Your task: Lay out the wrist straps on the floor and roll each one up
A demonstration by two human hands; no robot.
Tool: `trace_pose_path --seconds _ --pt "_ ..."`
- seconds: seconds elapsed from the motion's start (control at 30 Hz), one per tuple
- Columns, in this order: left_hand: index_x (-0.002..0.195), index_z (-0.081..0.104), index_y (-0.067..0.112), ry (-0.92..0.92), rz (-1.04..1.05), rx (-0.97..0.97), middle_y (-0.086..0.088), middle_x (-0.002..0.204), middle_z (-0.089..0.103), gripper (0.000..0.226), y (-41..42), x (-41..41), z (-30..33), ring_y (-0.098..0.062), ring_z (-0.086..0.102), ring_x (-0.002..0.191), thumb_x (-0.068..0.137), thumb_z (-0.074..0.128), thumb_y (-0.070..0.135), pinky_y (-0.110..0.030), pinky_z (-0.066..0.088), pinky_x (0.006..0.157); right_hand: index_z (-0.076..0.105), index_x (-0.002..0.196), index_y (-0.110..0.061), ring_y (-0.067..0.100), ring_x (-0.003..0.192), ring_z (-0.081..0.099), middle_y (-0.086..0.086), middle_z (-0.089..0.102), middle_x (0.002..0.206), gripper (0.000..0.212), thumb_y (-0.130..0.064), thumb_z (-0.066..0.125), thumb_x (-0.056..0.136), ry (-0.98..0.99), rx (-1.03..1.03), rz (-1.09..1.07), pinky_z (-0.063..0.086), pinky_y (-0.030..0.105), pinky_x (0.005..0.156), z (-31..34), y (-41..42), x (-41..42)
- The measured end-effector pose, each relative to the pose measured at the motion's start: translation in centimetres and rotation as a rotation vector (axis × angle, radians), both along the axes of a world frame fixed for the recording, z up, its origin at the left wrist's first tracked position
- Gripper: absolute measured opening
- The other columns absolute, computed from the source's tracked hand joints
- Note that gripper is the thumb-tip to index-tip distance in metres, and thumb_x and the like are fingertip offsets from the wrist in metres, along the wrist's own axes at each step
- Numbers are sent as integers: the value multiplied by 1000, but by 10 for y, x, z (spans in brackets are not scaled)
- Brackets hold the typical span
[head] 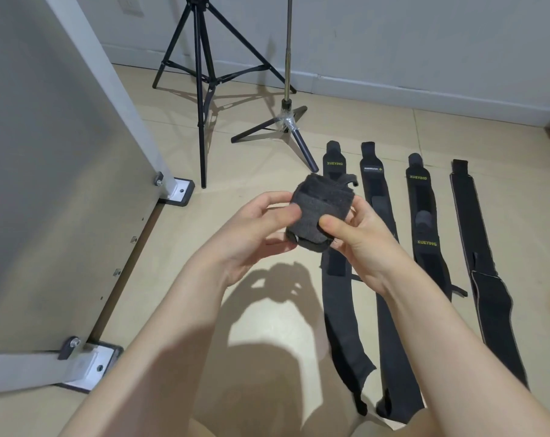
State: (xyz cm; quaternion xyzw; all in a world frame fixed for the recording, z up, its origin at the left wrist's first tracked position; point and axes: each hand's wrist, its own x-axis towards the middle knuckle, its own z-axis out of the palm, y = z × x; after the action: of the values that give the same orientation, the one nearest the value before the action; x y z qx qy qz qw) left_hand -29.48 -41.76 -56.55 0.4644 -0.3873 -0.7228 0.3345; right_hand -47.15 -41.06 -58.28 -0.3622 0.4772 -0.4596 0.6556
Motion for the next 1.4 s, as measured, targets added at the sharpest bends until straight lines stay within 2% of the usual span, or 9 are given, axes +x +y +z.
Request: trace_pose_path --seconds 0.1,0.23,0.37,0.57,0.73,0.87,1.0,1.17,1.4 --pt "110 55 28 -116 54 -76 4 108 64 43 4 -13 -8 -7 65 84 74 77 18 -30 50 83 57 115 -12 22 98 65 10 67 110 51 -12 75 67 54 25 -34 48 42 92 0 0 2" --pt "110 58 24 -154 105 -78 7 96 67 35 4 -18 -16 3 63 70 79 72 14 -13 45 69 51 124 -4 23 99 65 14 66 114 55 -4 75 74 30 81 -78 51 37 89 -6 -1 3" --pt "97 60 17 -148 156 -68 -2 85 71 25 -2 -19 -22 -8 67 73 77 73 7 -17 47 69 54 119 0 23 96 66 14 67 109 46 -5 73 78 83 68 -164 54 28 77 -13 -7 8" --pt "101 58 17 -217 194 -73 2 80 69 32 -17 -20 -25 1 65 63 75 77 13 -13 45 61 60 111 -19 18 104 63 4 68 111 30 -19 64 82 -34 147 18 45 35 96 -20 -19 7" --pt "97 57 18 -335 85 7 2 81 67 24 -36 5 -60 -7 61 70 80 73 21 -23 39 66 58 121 -10 17 88 66 4 69 102 32 -6 59 89 -37 247 25 52 26 83 -56 -31 22" --pt "113 51 19 -638 50 -12 1 90 60 32 -39 35 -123 -11 59 75 85 66 27 -24 42 62 57 104 -7 10 64 57 2 63 83 25 -17 69 84 169 431 -74 45 16 54 -119 -39 58" --pt "119 56 20 -1079 -59 -129 -5 121 58 35 -39 77 -201 -28 49 115 85 59 27 -38 42 95 58 94 -8 15 66 56 6 63 82 17 -20 67 87 72 627 -131 45 18 54 -186 -33 84" --pt "121 60 29 -1260 -238 -187 -5 156 18 34 -17 107 -261 -31 28 134 89 54 25 -37 28 109 50 98 -4 21 74 62 14 60 95 35 -14 76 77 250 609 -121 55 30 62 -244 -32 103" --pt "150 12 30 -1470 -439 -292 -12 154 -24 60 -3 103 -291 -44 17 134 97 36 13 -40 38 97 44 104 -7 14 65 49 4 49 85 35 -16 71 83 395 542 -119 43 14 46 -286 -43 121"
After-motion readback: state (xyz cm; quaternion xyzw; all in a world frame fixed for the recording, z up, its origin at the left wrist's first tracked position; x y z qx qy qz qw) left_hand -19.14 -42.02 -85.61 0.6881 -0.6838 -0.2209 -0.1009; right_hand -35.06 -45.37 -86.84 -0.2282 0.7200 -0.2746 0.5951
